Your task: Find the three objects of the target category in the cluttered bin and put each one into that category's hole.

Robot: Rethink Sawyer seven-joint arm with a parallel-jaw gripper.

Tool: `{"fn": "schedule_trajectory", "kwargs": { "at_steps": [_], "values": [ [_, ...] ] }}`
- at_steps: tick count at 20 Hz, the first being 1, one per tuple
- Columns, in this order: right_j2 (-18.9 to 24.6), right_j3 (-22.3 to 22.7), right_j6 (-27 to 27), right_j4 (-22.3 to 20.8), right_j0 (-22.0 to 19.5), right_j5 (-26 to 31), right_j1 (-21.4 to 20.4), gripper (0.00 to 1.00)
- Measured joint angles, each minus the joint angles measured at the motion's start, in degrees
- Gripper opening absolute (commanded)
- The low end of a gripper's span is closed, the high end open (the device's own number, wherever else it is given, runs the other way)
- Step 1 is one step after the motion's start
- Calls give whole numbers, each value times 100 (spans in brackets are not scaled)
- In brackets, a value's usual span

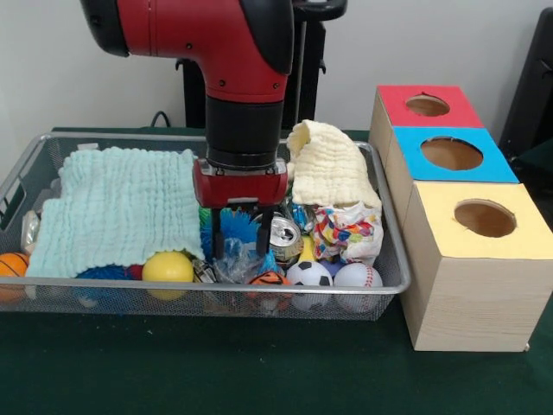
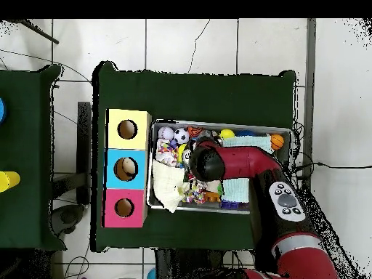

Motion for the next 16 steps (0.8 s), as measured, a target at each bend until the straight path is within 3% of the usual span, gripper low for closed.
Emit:
{"fn": "schedule_trajectory", "kwargs": {
  "at_steps": [16],
  "values": [
    [971, 93, 0, -311, -690, -426, 191, 100]
  ]
}}
